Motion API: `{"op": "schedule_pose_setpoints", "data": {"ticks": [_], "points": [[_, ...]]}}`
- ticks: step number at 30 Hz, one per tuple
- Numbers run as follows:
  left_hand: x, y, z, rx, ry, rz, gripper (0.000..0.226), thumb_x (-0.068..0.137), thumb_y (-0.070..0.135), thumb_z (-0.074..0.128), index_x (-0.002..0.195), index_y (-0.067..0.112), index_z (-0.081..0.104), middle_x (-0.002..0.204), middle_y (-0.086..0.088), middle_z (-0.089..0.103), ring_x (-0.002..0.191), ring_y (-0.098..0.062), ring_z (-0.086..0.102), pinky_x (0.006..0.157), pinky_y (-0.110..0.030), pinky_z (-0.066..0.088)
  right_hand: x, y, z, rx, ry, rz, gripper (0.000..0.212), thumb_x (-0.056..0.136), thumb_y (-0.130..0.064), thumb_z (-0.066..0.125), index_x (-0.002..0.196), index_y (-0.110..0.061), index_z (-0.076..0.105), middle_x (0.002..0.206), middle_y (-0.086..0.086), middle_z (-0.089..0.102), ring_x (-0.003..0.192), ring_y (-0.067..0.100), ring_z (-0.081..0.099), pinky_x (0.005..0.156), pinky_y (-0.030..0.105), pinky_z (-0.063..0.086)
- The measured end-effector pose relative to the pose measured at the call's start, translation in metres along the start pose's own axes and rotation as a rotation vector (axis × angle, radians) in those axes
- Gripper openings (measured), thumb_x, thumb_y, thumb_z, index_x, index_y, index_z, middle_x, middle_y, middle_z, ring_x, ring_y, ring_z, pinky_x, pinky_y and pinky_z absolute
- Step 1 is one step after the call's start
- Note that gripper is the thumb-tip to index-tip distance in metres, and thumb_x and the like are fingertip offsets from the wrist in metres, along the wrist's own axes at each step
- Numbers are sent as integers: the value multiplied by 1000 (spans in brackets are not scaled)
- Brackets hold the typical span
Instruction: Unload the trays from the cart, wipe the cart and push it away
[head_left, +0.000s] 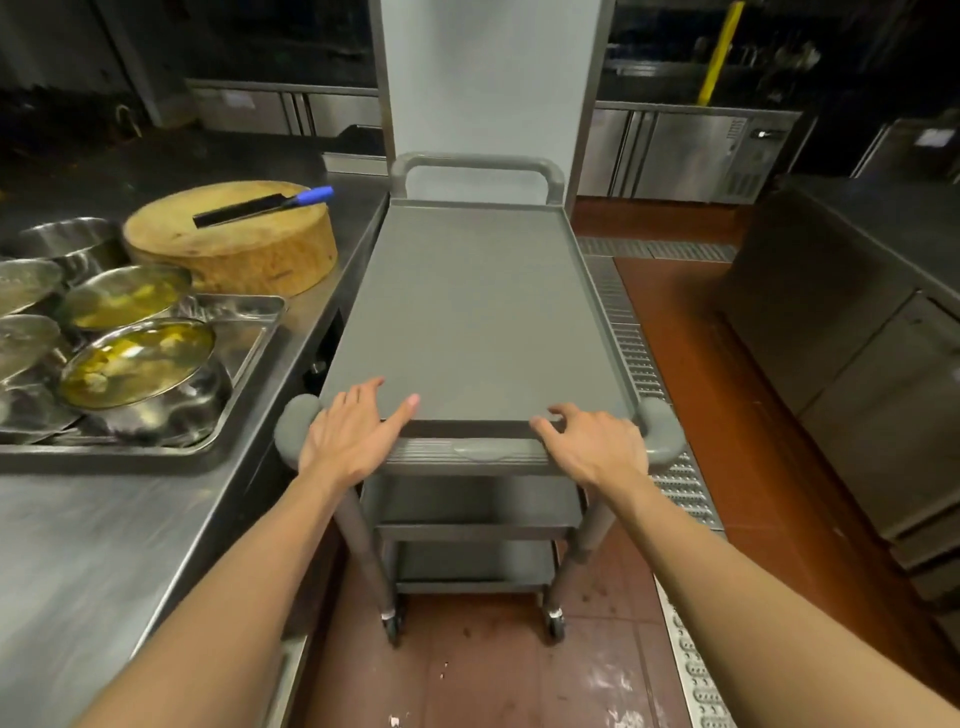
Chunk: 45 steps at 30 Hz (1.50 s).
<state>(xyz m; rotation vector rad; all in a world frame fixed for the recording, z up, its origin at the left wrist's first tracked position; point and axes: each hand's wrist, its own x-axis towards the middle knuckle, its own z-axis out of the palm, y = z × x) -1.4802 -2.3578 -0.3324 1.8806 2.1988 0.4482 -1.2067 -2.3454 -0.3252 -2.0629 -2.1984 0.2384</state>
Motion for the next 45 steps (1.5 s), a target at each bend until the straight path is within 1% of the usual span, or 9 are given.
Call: {"op": "schedule_pose_setpoints", "data": {"ticks": [13, 21, 26, 31, 34, 36, 39, 42, 45], "points": [[109, -16, 3, 118, -5, 15, 78, 89, 70, 22, 146, 18, 32, 148, -8, 43, 135, -26, 41, 105, -49, 35, 104, -28, 12, -60, 99, -44, 59, 92, -57, 24, 122, -25, 63, 99, 11, 74, 97, 28, 64, 88, 41, 43], [140, -50, -14, 171, -57, 42, 71, 91, 65, 25, 144, 19, 36, 145, -8, 46, 133, -27, 41, 103, -47, 35, 117, -74, 16, -115, 135, 1, 50, 92, -52, 28, 98, -26, 70, 69, 4, 60, 65, 26, 52, 59, 33, 35], [143, -54, -16, 163, -80, 42, 68, 91, 65, 25, 141, 20, 40, 142, -6, 50, 129, -25, 45, 97, -46, 39, 120, -81, 17, -139, 149, 7, 49, 90, -49, 29, 88, -22, 70, 80, 10, 72, 76, 30, 66, 60, 34, 37], [146, -59, -12, 175, -50, 62, 70, 89, 70, 22, 137, 23, 43, 138, -4, 54, 124, -24, 50, 90, -43, 43, 121, -82, 20, -148, 174, 36, 48, 90, -46, 29, 79, -19, 68, 74, 10, 70, 66, 30, 59, 57, 34, 37], [142, -59, -14, 149, 0, 105, 67, 90, 68, 23, 135, 23, 45, 135, -4, 56, 125, -23, 50, 96, -43, 41, 119, -80, 22, -124, 196, 46, 49, 91, -46, 28, 80, -19, 68, 75, 11, 71, 64, 29, 55, 59, 34, 38], [141, -61, -17, 24, 14, 125, 65, 91, 66, 27, 133, 21, 47, 133, -5, 57, 125, -23, 49, 103, -45, 37, 119, -80, 20, -84, 163, 54, 51, 91, -48, 28, 90, -18, 69, 86, 14, 72, 75, 30, 58, 71, 38, 42], [132, -62, -27, -428, 30, 41, 52, 94, 55, 41, 129, 19, 51, 130, -7, 57, 122, -22, 50, 102, -42, 40, 112, -85, 13, 132, 164, 130, 54, 92, -51, 33, 112, -16, 69, 107, 13, 71, 101, 31, 61, 91, 41, 43], [104, -48, -53, -782, 144, -27, 29, 96, 32, 52, 113, 13, 65, 112, -6, 67, 109, -19, 58, 92, -30, 42, 85, -99, -6, 583, 235, 251, 37, 95, -41, 44, 97, -14, 69, 93, 7, 70, 87, 24, 59, 73, 33, 43], [70, -26, -75, -1072, 197, -61, 23, 95, 21, 51, 99, 11, 71, 98, -9, 72, 100, -25, 65, 93, -39, 50, 54, -112, -25, 915, 251, 307, 30, 95, -29, 51, 84, -6, 68, 81, 12, 69, 79, 25, 60, 62, 28, 41]]}}
